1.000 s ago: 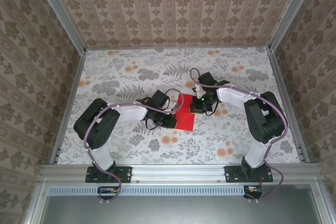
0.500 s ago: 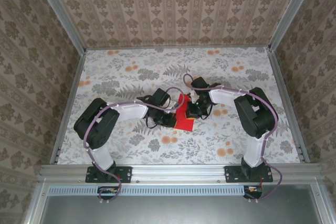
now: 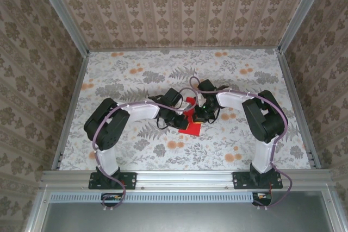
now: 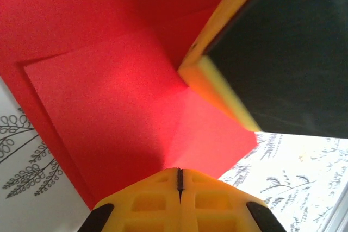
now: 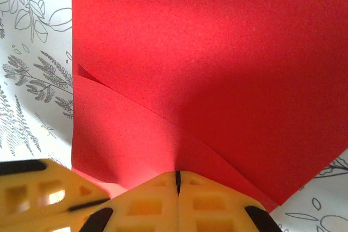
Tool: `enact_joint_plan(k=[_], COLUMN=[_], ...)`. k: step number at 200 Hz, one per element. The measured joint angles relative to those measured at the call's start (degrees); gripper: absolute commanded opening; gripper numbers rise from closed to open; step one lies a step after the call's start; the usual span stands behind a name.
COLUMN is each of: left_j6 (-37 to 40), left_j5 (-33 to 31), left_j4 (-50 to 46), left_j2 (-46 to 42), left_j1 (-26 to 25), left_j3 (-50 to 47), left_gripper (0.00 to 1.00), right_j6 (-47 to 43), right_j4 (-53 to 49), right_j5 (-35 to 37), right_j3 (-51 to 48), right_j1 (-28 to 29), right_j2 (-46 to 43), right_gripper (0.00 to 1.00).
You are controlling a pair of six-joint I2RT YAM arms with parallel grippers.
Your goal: Fold a paper plane with a square sheet of paper (fold left side to right side)
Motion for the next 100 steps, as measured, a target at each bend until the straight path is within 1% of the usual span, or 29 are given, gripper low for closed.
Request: enact_joint_plan(k=[71, 100], left_j6=[-0.02, -0.09], left_j5=[-0.17, 0.68], left_j4=[0.07, 2.34], left_j2=[1.14, 0.39], left_j1=[0.09, 0.76], left_j3=[0.35, -1.60], left_gripper=[0.01, 0.01], right_j6=[-0.15, -0.20], right_j4=[-0.24, -0.87], right_j5=[0.13, 0.17], right_j3=[0.15, 0.61], right_j1=[0.00, -0.20], right_j2=[0.07, 0.37], right_gripper=[0.00, 0.00])
